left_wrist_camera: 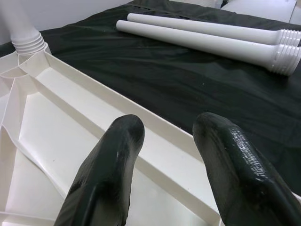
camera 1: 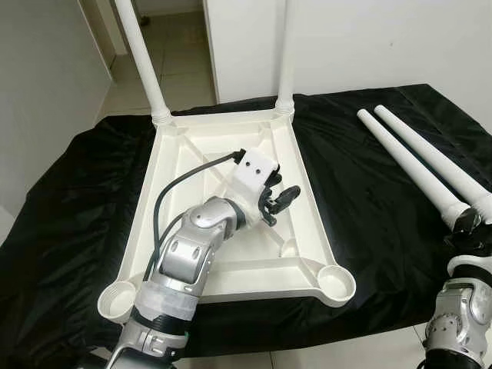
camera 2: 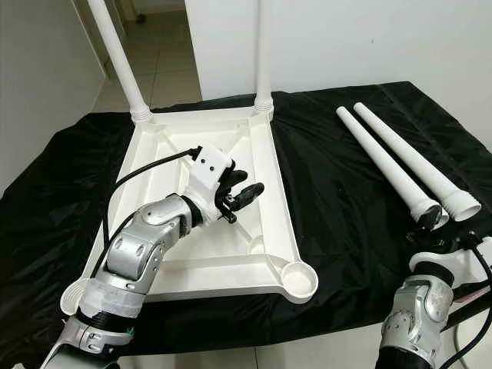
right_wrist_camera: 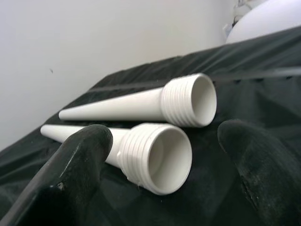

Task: Building children table

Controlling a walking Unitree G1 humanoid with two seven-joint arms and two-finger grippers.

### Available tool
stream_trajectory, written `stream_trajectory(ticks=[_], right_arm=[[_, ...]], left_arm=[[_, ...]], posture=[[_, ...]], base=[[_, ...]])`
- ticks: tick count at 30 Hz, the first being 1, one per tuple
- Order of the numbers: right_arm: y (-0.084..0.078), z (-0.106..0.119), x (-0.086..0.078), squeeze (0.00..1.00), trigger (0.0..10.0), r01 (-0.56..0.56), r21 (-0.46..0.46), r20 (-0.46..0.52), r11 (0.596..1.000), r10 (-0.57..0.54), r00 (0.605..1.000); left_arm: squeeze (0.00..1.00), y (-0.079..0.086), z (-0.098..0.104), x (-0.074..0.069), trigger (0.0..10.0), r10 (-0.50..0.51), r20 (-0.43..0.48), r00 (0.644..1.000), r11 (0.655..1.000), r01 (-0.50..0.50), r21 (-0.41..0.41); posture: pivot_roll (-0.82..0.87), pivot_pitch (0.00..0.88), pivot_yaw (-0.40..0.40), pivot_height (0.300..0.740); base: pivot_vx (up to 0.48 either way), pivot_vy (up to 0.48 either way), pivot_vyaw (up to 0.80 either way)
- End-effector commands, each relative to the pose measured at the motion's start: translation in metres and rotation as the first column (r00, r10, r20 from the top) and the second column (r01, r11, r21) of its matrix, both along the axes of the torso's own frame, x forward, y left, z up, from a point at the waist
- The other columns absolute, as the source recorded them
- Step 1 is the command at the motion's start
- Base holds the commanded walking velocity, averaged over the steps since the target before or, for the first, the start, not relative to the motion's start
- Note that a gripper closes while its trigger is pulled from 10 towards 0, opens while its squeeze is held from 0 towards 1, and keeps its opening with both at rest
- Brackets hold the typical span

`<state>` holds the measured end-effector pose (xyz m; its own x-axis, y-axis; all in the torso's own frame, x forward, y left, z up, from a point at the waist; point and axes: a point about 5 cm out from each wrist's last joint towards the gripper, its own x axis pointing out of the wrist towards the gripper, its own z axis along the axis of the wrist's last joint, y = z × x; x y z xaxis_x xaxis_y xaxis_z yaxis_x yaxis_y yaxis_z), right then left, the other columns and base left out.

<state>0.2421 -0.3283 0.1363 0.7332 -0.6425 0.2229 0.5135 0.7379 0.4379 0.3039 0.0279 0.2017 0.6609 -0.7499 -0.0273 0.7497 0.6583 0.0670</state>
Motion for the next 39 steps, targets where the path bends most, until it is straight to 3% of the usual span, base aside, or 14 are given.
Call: stream_trajectory(ticks=[1,13,18,23,36,37,38,39], right_arm=[[0.002,-0.001,0.006,0.00,10.0,-0.036,0.018,-0.014,0.999,0.036,0.999],[-0.001,0.010,0.024,0.00,10.0,-0.152,0.027,-0.019,0.988,0.152,0.988],[-0.002,0.009,0.031,0.00,10.0,-0.208,0.031,-0.066,0.978,0.209,0.976],[0.006,0.004,0.037,0.00,10.0,-0.278,0.018,-0.134,0.960,0.278,0.951],[0.012,0.013,0.044,0.00,10.0,-0.379,-0.028,-0.149,0.925,0.371,0.917],[0.012,0.015,0.044,0.00,4.5,-0.390,-0.034,-0.146,0.920,0.381,0.913],[0.012,0.017,0.044,0.00,0.0,-0.398,-0.037,-0.146,0.917,0.389,0.909],[0.012,0.017,0.044,0.00,0.0,-0.398,-0.037,-0.146,0.917,0.389,0.909]], left_arm=[[0.00,0.003,0.000,0.003,10.0,0.047,0.000,0.999,0.999,-0.047,0.005],[0.00,0.003,0.002,0.003,10.0,0.045,0.000,0.999,0.999,-0.045,0.008],[0.00,0.005,0.003,0.004,10.0,0.050,0.002,0.999,0.999,-0.050,0.013],[0.00,0.007,0.004,0.004,10.0,0.060,0.004,0.998,0.998,-0.060,0.012],[0.00,0.007,0.006,0.005,10.0,0.062,0.009,0.998,0.998,-0.062,0.008],[0.00,0.008,0.006,0.005,10.0,0.063,0.010,0.998,0.998,-0.063,0.009],[0.00,0.008,0.006,0.005,10.0,0.064,0.011,0.998,0.998,-0.064,0.010],[0.00,0.008,0.006,0.005,10.0,0.064,0.011,0.998,0.998,-0.064,0.010]], posture=[[-0.12,0.066,0.096,0.740],[-0.12,0.085,0.107,0.740],[-0.11,0.090,0.105,0.740],[-0.10,0.093,0.103,0.740],[-0.10,0.091,0.101,0.740],[-0.10,0.090,0.100,0.740],[-0.10,0.090,0.100,0.740],[-0.10,0.090,0.100,0.740]], base=[[0.000,0.000,0.00],[0.000,0.000,0.00],[0.000,0.000,0.00],[0.000,0.000,0.00],[0.000,0.000,0.00],[0.000,0.000,0.00],[0.000,0.000,0.00],[0.000,0.000,0.00]])
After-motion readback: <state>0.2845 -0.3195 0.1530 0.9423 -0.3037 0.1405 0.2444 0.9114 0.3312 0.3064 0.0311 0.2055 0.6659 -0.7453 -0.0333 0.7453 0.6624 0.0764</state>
